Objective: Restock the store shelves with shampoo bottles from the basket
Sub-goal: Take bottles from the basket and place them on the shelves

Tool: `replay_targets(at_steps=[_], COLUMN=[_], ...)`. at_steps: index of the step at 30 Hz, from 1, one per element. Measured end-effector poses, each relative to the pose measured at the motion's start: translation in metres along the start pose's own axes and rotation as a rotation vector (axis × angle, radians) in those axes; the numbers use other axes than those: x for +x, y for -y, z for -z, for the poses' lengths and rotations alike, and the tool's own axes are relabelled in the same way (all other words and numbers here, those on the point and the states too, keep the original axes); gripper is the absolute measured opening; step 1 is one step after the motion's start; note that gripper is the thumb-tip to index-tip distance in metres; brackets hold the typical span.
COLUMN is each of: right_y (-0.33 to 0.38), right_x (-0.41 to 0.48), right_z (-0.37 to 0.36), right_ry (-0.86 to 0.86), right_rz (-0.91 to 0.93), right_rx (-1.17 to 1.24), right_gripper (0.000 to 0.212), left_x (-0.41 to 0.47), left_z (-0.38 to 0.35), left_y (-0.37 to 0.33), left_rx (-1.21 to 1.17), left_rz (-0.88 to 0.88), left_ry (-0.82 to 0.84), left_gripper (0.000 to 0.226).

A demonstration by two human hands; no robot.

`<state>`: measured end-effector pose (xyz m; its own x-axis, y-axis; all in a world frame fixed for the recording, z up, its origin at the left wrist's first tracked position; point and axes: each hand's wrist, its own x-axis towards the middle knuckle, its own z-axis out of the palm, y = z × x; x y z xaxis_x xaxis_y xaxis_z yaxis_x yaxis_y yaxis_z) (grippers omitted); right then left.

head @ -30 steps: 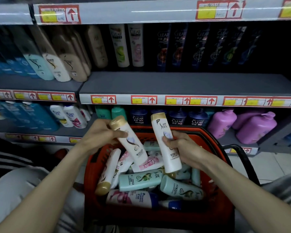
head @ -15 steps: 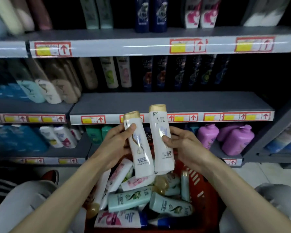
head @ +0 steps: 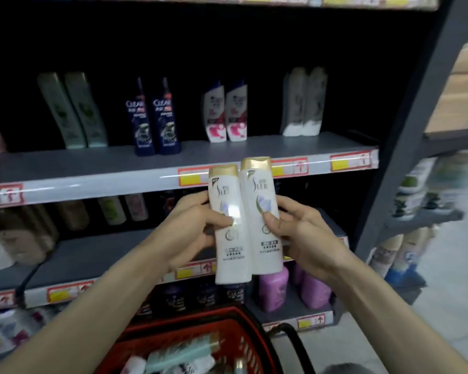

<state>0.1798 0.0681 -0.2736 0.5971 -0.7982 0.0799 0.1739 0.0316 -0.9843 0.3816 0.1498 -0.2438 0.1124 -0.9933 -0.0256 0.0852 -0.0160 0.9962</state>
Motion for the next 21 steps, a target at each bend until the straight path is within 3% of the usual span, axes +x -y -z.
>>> replay_targets(at_steps=[5,16,21], right_y=[0.047,0.142,0.155], right_x=[0.019,0.120,0.164], right_z=[0.044,0.116,0.145], right_ry=[-0.039,-0.241,-0.364], right_rz=[0.079,0.203,0.222], right_rx=[-0.009,-0.037,-0.149], right_gripper=[0.035,0.033,0.041], left_x=[0.043,0.189,0.248], left_z=[-0.030,-0.085,-0.090], left_y=[-0.031,-0.102,-0.107], left_rx=[0.054,0.184,0.311], left_rz=[-0.117,-0.347,-0.322], left_ry=[-0.041,-0.109,-0.191], left_gripper=[0.025,0.028,0.027])
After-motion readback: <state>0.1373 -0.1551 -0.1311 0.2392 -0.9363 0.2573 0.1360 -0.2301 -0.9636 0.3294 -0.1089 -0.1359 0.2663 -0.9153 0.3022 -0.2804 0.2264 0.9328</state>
